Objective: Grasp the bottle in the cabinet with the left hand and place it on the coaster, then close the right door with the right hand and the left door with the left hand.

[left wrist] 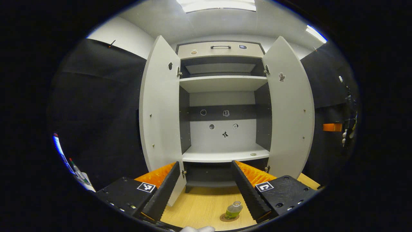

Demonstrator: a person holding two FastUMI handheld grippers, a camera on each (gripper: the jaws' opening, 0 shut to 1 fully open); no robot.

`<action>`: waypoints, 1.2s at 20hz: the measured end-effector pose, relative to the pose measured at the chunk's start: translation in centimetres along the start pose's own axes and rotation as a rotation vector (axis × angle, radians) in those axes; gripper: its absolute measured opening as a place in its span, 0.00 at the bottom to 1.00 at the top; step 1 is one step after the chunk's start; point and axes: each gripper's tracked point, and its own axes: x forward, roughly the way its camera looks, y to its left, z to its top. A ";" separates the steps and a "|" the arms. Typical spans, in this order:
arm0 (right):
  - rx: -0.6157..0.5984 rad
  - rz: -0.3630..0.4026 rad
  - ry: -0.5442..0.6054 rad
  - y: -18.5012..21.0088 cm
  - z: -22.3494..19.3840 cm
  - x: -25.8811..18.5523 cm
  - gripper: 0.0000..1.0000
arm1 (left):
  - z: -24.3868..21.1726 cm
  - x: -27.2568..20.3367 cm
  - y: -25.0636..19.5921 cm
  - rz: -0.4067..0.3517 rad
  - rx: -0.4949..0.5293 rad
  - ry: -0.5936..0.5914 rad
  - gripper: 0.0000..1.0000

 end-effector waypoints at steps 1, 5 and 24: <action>-0.004 0.023 -0.006 0.1 0.6 0.8 0.97 | 0.0 -0.3 -0.2 0.013 -0.003 0.004 0.96; -0.033 0.123 -0.026 2.6 2.1 2.8 0.95 | 0.0 -1.6 -1.0 0.056 -0.015 0.009 0.96; -0.078 0.223 -0.009 13.6 1.4 2.9 0.94 | -0.5 -0.6 3.6 0.081 -0.023 0.026 0.96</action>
